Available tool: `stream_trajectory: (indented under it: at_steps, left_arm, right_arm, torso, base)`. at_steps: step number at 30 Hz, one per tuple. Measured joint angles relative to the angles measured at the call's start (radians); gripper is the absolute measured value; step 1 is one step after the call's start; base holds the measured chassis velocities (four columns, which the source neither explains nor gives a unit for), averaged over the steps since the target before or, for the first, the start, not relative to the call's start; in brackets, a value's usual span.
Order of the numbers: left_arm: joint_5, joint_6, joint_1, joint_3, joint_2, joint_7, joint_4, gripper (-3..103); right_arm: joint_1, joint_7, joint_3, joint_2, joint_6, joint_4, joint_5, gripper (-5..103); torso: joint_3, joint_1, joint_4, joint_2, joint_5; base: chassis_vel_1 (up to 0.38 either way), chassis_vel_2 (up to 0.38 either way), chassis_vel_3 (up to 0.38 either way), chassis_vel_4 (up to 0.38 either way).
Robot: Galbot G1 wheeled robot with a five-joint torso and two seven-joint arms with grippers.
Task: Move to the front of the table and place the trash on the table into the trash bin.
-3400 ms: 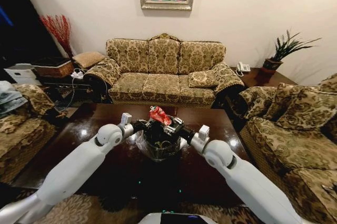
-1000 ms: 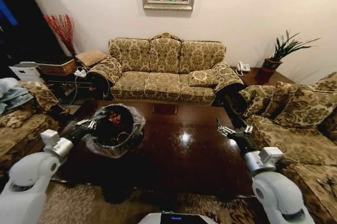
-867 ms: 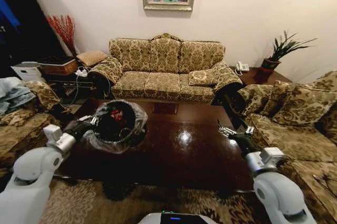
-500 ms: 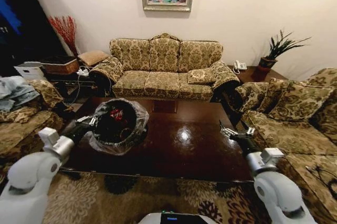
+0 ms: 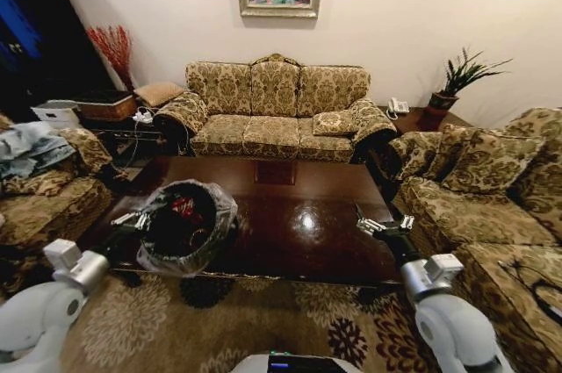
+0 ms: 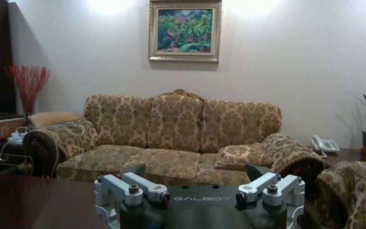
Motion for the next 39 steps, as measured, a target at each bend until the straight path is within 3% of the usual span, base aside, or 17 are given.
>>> stream_trajectory:
  at_steps: [17,26,33,39]
  left_arm:
    - [0.038,-0.041,0.036,-0.008,-0.058,-0.018,0.042,3]
    - [0.089,-0.037,-0.012,0.004,-0.155,-0.026,0.009,3]
    - [0.123,-0.097,0.002,0.007,-0.223,-0.034,0.021,3]
    - [0.114,-0.117,0.012,-0.012,-0.213,-0.033,0.045,3]
  right_arm:
    - [0.022,-0.003,-0.105,0.002,0.010,-0.033,-0.060,100]
    - [0.009,-0.003,-0.116,-0.026,0.015,-0.046,-0.054,100]
    - [0.006,0.011,-0.162,-0.044,0.013,-0.036,-0.074,100]
    - [0.004,0.014,-0.203,-0.024,0.012,-0.021,-0.116,100]
  torso:
    - [0.000,0.001,0.0000,0.000,-0.0001]
    - [0.000,0.000,0.0000,0.000,-0.0002]
    - [0.000,0.000,0.0003,0.000,-0.0005]
    - [0.000,0.000,0.0000,0.000,-0.0001]
  base:
    - [0.099,-0.108,-0.099,0.105]
    - [0.201,-0.192,-0.199,0.194]
    - [0.208,-0.209,-0.211,0.199]
    - [0.167,-0.174,-0.178,0.162]
